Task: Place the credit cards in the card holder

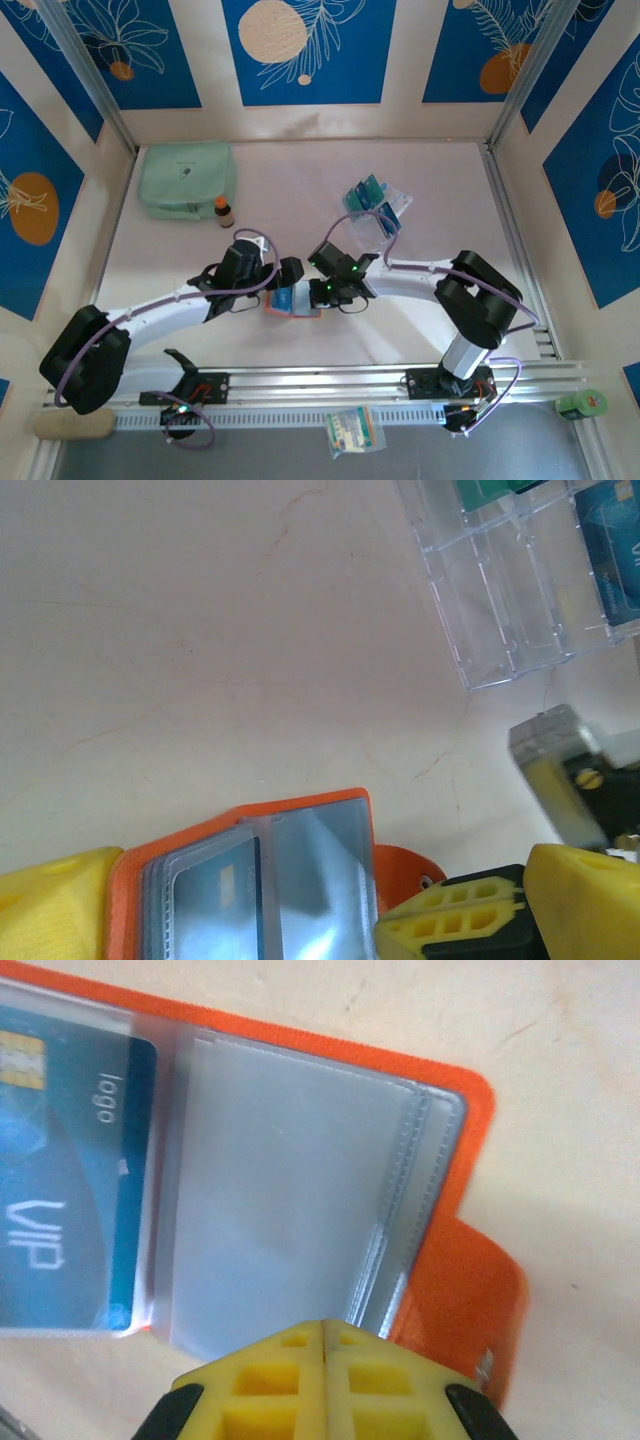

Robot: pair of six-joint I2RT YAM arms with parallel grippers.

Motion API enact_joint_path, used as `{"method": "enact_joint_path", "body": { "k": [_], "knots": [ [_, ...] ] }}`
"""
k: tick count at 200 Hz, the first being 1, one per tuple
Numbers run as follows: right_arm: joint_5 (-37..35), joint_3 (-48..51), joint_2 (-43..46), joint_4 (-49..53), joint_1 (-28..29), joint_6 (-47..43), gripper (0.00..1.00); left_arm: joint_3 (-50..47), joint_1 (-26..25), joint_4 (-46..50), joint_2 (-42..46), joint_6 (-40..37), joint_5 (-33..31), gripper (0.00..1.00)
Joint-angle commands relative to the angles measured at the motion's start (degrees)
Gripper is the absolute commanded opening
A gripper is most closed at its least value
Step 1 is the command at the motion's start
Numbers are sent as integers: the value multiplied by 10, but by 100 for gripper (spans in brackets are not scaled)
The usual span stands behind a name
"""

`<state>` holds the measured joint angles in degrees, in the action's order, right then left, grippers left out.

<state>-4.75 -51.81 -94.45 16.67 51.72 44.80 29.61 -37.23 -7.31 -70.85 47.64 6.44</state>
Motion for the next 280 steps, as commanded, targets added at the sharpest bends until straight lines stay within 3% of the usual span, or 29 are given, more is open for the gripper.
{"method": "enact_joint_path", "body": {
  "k": [1,32,72,109,144,197,280],
  "knots": [
    [-11,-20,44,37,-8,-16,0,-6,2,-14,10,4,11,100],
    [-35,1,75,50,-21,-13,1,-8,2,-15,11,5,11,100],
    [-38,11,72,52,-33,-17,31,-8,2,-13,13,6,11,100],
    [-38,0,35,53,-31,-21,37,-6,1,-12,13,6,10,100],
    [-49,-3,7,54,-35,-18,33,-4,2,-9,15,4,10,100],
    [-15,20,16,11,-57,-18,0,-1,1,-8,20,3,19,100],
    [50,58,21,-59,-85,5,0,39,-27,-61,-14,32,63,100]
  ]
}}
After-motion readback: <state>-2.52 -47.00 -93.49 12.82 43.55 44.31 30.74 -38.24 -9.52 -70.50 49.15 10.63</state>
